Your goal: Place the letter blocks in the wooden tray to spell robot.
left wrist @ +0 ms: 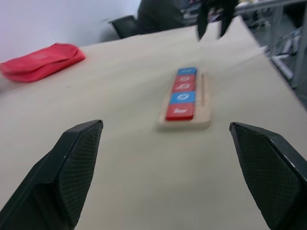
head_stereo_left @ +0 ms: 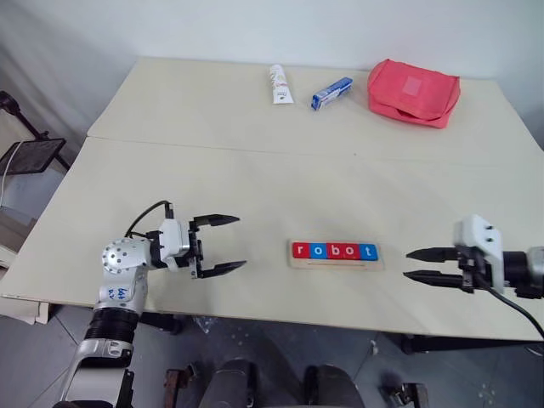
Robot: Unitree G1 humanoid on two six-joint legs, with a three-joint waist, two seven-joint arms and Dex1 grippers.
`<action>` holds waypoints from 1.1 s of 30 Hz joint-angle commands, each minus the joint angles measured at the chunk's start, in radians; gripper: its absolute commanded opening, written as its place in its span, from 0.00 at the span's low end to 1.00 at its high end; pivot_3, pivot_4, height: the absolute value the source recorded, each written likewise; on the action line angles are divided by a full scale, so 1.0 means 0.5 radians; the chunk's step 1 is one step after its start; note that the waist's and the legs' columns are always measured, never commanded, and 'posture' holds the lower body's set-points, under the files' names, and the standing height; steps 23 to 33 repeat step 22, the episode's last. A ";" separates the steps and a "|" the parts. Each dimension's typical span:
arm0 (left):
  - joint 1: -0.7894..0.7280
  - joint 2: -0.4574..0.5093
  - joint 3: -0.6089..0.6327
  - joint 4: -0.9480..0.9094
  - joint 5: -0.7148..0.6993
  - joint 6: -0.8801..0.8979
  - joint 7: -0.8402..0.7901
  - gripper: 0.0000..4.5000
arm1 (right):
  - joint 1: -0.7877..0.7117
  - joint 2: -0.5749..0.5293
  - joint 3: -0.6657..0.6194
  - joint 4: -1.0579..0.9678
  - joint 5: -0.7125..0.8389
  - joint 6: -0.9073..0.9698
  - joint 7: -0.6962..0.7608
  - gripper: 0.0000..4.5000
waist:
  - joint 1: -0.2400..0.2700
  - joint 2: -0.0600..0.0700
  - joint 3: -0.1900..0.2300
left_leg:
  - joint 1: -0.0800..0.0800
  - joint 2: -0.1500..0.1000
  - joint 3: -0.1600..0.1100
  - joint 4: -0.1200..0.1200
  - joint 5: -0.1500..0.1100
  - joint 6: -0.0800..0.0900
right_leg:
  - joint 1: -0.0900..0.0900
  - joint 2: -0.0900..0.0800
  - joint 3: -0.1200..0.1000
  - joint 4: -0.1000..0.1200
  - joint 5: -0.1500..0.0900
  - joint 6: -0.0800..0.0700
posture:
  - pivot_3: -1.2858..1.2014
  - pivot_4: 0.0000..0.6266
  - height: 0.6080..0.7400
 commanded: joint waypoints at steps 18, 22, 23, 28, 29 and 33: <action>0.244 0.145 0.294 -0.257 -0.454 0.467 -0.180 1.00 | -0.072 0.000 -0.170 0.863 0.238 -0.794 0.528 0.99 | -0.007 0.000 0.000 | 0.003 0.002 0.001 0.000 0.000 0.000 | 0.002 0.000 0.000 -0.001 0.000 0.000 | 0.52 0.24 1.00; 0.187 0.132 0.353 -0.212 -0.551 0.456 -0.356 1.00 | -0.104 0.014 -0.160 0.882 0.286 -0.784 0.528 0.99 | -0.004 0.000 0.000 | 0.002 0.002 0.001 0.000 0.000 0.000 | 0.003 0.000 0.000 -0.002 0.000 0.000 | 0.52 0.24 1.00; 0.187 0.132 0.353 -0.212 -0.551 0.456 -0.356 1.00 | -0.104 0.014 -0.160 0.882 0.286 -0.784 0.528 0.99 | -0.004 0.000 0.000 | 0.002 0.002 0.001 0.000 0.000 0.000 | 0.003 0.000 0.000 -0.002 0.000 0.000 | 0.52 0.24 1.00; 0.187 0.132 0.353 -0.212 -0.551 0.456 -0.356 1.00 | -0.104 0.014 -0.160 0.882 0.286 -0.784 0.528 0.99 | -0.004 0.000 0.000 | 0.002 0.002 0.001 0.000 0.000 0.000 | 0.003 0.000 0.000 -0.002 0.000 0.000 | 0.52 0.24 1.00; 0.187 0.132 0.353 -0.212 -0.551 0.456 -0.356 1.00 | -0.104 0.014 -0.160 0.882 0.286 -0.784 0.528 0.99 | -0.004 0.000 0.000 | 0.002 0.002 0.001 0.000 0.000 0.000 | 0.003 0.000 0.000 -0.002 0.000 0.000 | 0.52 0.24 1.00; 0.187 0.132 0.353 -0.212 -0.551 0.456 -0.356 1.00 | -0.104 0.014 -0.160 0.882 0.286 -0.784 0.528 0.99 | -0.004 0.000 0.000 | 0.002 0.002 0.001 0.000 0.000 0.000 | 0.003 0.000 0.000 -0.002 0.000 0.000 | 0.52 0.24 1.00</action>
